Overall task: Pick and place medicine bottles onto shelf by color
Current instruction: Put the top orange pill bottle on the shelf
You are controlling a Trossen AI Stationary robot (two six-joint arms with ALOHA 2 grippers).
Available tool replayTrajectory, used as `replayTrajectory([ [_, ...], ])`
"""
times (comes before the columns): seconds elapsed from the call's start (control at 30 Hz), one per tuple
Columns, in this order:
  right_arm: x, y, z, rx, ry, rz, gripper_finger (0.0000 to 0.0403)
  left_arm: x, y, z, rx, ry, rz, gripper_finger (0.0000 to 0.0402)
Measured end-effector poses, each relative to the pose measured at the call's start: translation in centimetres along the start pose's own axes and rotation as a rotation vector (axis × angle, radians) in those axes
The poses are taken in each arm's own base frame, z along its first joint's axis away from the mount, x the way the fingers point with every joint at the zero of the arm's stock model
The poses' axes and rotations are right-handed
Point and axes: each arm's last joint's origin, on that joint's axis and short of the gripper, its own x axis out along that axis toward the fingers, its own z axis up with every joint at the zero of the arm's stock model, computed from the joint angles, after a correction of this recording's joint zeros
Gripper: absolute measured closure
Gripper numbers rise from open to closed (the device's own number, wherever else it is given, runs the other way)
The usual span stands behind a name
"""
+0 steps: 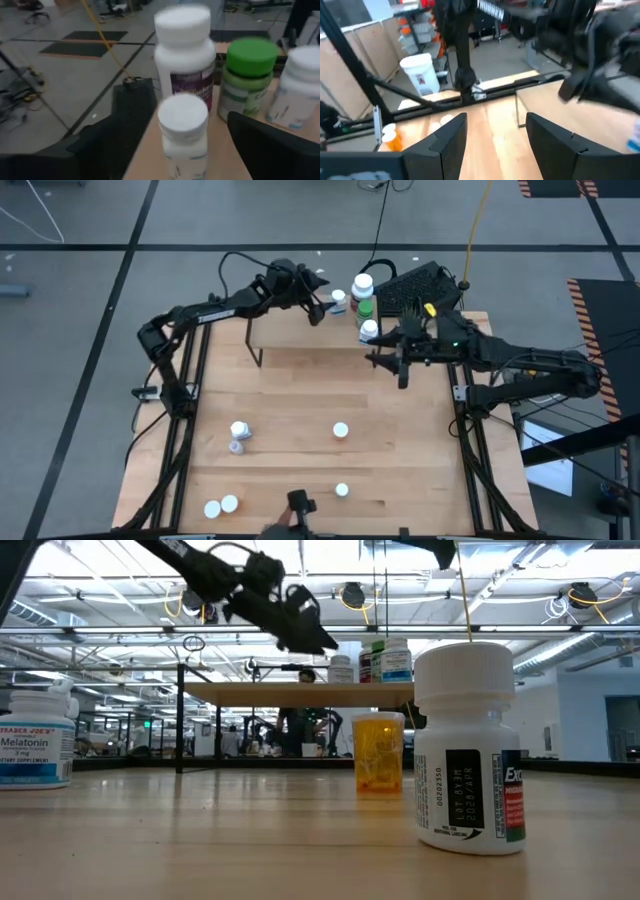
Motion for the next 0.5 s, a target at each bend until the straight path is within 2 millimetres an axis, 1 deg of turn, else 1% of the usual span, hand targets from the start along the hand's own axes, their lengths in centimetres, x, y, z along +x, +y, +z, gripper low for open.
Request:
replayTrajectory([
  [0.1,1.3,0.4,-0.8,-0.031,0.05,0.021,0.0198,-2.4,-0.7,1.6,0.0,0.042,0.039,0.0026],
  [0.23,3.7,0.9,-2.8,-0.058,0.172,0.039,0.0164,-6.0,-2.5,3.8,-0.011,0.085,0.089,0.0025],
  [0.37,6.2,1.6,-5.6,-0.163,0.33,0.073,0.0127,-9.5,-5.1,5.7,-0.065,0.11,0.111,0.0036],
  [0.43,7.2,2.2,-7.0,-0.236,0.399,0.128,0.0113,-10.9,-6.7,6.3,-0.091,0.124,0.115,0.0042],
  [0.5,8.1,2.9,-8.4,-0.286,0.465,0.172,0.0105,-12.0,-8.4,6.6,-0.107,0.157,0.111,0.0048],
])
